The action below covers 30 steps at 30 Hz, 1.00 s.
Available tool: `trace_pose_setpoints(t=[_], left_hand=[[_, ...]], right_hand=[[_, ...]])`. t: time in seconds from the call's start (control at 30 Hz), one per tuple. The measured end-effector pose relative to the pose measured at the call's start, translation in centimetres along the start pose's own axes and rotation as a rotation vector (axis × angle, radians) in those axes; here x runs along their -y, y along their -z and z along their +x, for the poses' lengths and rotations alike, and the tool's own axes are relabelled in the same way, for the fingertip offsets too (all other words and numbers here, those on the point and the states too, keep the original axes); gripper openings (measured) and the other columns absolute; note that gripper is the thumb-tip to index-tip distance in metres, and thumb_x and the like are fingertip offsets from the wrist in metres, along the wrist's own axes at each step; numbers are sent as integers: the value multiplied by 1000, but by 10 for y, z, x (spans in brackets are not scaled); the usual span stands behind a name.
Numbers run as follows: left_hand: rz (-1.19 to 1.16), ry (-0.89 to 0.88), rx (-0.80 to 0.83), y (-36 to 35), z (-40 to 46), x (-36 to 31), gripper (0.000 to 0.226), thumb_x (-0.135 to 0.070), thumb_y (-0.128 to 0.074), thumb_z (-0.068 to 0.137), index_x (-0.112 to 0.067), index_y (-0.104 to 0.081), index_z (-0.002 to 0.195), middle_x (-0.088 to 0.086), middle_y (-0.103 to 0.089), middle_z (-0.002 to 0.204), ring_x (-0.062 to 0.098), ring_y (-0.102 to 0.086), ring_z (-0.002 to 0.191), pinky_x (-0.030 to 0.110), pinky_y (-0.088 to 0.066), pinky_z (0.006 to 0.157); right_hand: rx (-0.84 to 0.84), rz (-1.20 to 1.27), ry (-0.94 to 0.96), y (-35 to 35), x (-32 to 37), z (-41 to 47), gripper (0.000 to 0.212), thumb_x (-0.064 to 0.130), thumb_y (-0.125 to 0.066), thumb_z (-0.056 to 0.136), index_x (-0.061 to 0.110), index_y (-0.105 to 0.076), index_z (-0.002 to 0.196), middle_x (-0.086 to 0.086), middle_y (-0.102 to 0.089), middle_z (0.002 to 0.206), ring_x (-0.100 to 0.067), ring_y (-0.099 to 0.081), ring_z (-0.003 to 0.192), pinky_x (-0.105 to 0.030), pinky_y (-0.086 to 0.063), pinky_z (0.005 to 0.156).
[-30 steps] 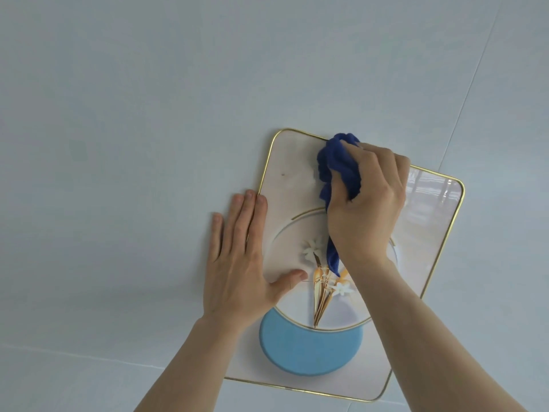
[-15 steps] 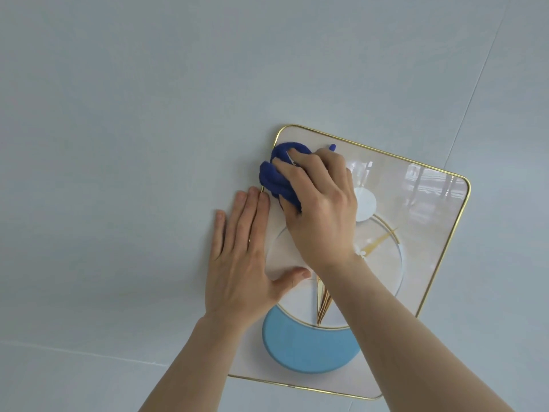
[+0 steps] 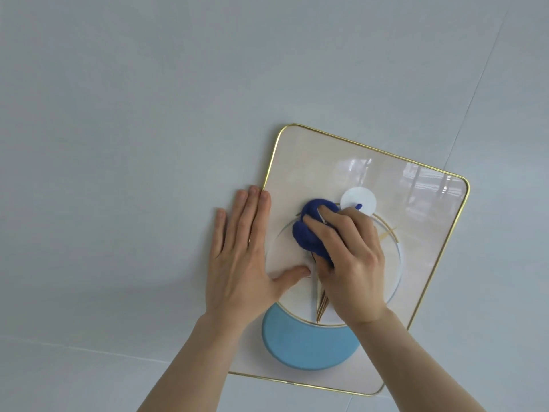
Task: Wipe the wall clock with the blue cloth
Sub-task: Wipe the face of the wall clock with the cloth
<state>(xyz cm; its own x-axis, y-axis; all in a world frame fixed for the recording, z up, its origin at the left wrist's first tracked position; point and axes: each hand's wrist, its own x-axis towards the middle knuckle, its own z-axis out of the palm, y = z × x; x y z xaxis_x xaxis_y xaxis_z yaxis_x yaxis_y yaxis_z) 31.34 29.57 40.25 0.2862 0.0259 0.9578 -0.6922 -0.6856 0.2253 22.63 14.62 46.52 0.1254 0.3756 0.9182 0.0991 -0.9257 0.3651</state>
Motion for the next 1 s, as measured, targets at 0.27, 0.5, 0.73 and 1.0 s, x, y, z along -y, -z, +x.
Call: trace_pose_setpoints(t=[0.27,0.5,0.73,1.0], left_hand=[[-19,12,16,4,0,-1,130,-86,-61,75,-16,-5,169,5,-15,178,17,-4,166,41,2,134],[-29,13,-2,0,0,-1,127,-88,-56,78,-16,-6,169,5,-14,178,18,-5,166,41,2,134],[-52,67,36,12,2,-11,134,-77,-74,70,-16,-8,169,5,-18,177,17,-5,166,39,0,135],[-69,113,305,50,8,-21,142,-59,-90,67,-15,-1,168,5,-9,178,21,-2,166,50,-12,134]], right_hand=[[11,-5,13,6,-13,3,33,-6,-70,85,8,-76,115,-11,-73,112,-36,-60,103,-46,-55,88],[-165,13,-247,-3,-6,6,31,-1,-67,83,5,-76,112,-14,-71,104,-36,-55,101,-39,-50,83],[1,20,-174,19,0,-39,25,1,-66,86,7,-77,108,-9,-73,102,-32,-59,96,-37,-53,82],[449,9,-330,67,23,-31,39,-2,-83,69,20,-78,101,2,-71,90,-28,-62,86,-34,-54,61]])
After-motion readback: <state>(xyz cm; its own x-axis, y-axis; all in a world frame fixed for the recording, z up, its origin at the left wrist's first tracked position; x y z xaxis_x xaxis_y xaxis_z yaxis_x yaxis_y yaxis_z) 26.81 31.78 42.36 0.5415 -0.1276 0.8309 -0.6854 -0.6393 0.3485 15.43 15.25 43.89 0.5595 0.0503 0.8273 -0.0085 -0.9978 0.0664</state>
